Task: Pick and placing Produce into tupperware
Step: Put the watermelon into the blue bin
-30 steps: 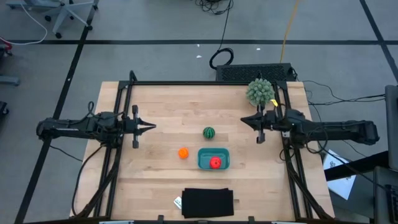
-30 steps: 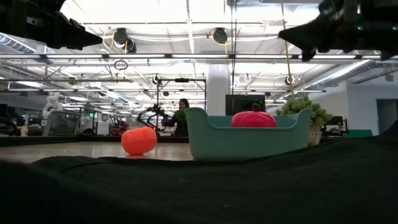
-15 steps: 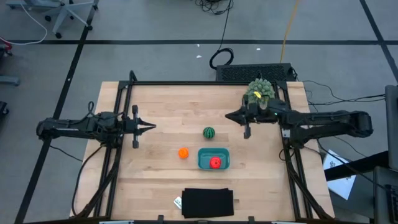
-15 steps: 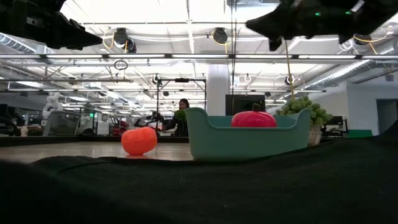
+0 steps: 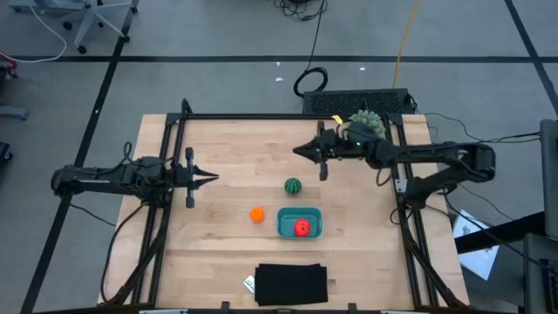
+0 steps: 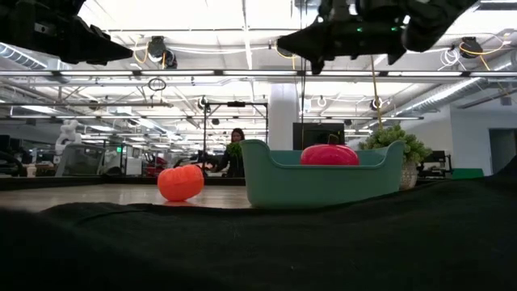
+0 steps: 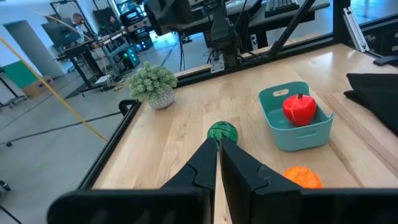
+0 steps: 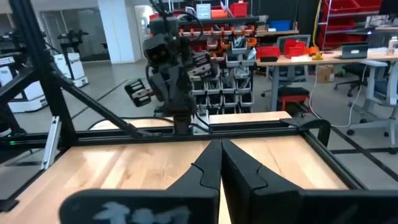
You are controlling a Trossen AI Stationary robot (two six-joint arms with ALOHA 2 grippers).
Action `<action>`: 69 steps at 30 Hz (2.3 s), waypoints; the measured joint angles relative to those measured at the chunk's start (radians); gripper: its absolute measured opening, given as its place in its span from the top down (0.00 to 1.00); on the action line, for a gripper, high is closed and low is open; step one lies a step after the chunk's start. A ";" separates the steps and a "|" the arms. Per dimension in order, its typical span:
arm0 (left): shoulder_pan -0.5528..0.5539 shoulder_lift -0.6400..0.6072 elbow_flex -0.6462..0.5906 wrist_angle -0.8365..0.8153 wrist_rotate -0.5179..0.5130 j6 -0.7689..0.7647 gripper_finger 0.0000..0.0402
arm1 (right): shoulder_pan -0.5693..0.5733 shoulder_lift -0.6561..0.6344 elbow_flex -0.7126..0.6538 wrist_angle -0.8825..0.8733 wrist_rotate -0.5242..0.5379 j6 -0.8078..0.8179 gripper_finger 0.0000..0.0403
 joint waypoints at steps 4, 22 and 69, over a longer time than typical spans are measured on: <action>0.000 0.000 0.000 0.000 0.000 0.000 0.94 | 0.000 0.043 0.057 0.006 -0.004 -0.014 1.00; 0.000 0.000 0.000 -0.012 0.000 0.000 0.94 | -0.061 0.111 0.433 -0.478 -0.077 -0.120 1.00; 0.000 0.000 0.000 -0.015 0.010 0.005 0.94 | -0.036 0.509 1.094 -1.471 0.057 -0.365 0.73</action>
